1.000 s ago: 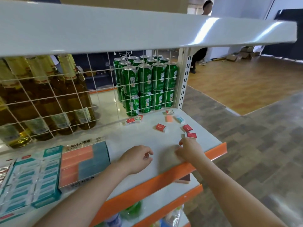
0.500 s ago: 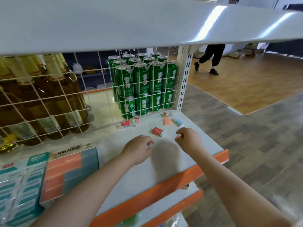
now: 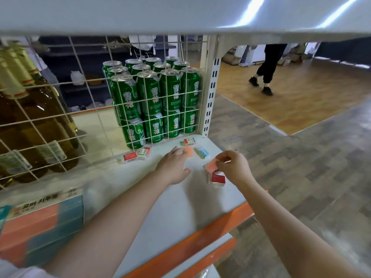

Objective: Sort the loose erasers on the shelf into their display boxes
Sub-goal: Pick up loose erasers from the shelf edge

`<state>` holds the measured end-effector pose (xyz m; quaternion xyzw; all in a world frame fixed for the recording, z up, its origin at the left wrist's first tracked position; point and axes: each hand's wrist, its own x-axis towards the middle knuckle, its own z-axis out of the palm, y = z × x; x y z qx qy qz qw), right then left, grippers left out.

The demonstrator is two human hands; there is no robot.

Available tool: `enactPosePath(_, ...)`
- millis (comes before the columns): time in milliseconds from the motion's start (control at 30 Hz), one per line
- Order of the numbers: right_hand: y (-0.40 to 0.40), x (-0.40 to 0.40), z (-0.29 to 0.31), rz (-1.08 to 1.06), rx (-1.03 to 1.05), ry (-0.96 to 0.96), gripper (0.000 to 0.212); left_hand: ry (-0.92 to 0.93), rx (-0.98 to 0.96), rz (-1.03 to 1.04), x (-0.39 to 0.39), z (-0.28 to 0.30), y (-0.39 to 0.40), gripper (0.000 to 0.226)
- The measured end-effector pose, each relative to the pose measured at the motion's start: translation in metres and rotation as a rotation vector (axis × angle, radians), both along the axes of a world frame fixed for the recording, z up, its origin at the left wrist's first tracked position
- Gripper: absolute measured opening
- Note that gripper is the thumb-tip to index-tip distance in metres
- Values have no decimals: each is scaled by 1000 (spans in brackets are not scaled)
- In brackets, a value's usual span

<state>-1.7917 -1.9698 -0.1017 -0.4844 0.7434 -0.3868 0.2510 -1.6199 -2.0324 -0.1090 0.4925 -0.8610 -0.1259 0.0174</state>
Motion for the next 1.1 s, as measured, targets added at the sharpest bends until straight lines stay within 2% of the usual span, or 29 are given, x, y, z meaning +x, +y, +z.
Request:
enactPosePath(133,-5,-8,-8,-19,4,-46,22,-57,51,-26,-11,-7,-11,70)
enactPosePath(300,-10,-13,-9,-7,18,-81,26,-78,88,-25,-17,-14,-17,66)
enactPosePath(400,-13,-14,-9,-9,6,-111,25,8,92,-8,-16,-17,-17,61)
enactPosePath(633,-16,-9,-10,2,-2,-163,25,213,-20,64,-2,-22,-11,27)
enactPosePath(733,-17,-4,-11,-4,-12,-166,23,313,-67,72,13,-25,-4,28)
enactPosePath(867,-18,3,-11,-5,-23,-180,23,421,-2,156,26,-28,3,16)
enactPosePath(967,-16,6,-9,11,-8,-194,25,441,0,235,23,-28,8,21)
enactPosePath(1067,-16,7,-11,19,-5,-177,27,327,-37,288,19,-32,8,40)
enactPosePath(1100,-15,8,-11,17,-6,-175,28,289,-45,300,19,-33,8,40)
